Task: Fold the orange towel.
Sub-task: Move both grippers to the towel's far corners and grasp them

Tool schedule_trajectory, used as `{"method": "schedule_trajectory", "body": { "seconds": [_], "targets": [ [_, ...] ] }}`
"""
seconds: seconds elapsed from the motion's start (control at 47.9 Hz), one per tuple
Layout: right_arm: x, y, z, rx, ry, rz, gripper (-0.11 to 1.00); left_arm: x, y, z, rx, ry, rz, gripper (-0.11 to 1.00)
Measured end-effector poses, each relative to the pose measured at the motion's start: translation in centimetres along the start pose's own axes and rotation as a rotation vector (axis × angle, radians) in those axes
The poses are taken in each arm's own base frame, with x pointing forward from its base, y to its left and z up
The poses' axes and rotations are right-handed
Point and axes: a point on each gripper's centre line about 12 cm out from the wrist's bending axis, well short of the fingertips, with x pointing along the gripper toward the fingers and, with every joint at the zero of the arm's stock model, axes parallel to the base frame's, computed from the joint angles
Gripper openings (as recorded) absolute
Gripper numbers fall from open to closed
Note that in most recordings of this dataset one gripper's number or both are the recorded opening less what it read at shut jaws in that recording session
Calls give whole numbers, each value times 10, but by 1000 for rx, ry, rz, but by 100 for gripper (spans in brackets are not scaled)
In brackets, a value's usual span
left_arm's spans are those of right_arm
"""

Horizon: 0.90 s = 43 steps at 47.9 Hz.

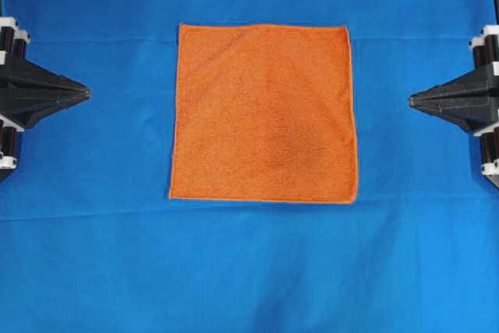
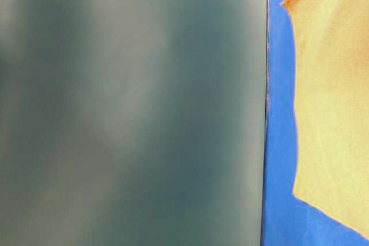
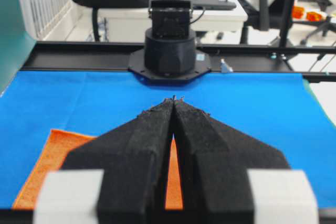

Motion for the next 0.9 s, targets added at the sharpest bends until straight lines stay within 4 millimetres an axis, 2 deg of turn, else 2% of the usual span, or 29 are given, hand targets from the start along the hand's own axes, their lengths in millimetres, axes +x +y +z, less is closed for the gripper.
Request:
{"method": "schedule_trajectory", "body": {
  "seconds": [0.125, 0.271, 0.542, 0.605, 0.751, 0.897],
  "targets": [
    [2, -5, -1, 24, 17, -27, 0, 2, 6, -3, -22, 16, 30, 0],
    [7, -28, -9, 89, 93, -146, 0, 7, 23, -13, -29, 58, 117, 0],
    [11, -80, -46, 182, 272, -389, 0, 20, 63, -46, -43, 195, 287, 1],
    [11, -92, -55, 198, 309, -437, 0, 25, 72, -53, -48, 229, 315, 4],
    [14, -118, -78, 233, 409, -536, 4, 39, 93, -74, -80, 313, 380, 42],
    [23, -139, -101, 261, 517, -587, 44, 52, 116, -106, -108, 422, 439, 83]
  ]
}}
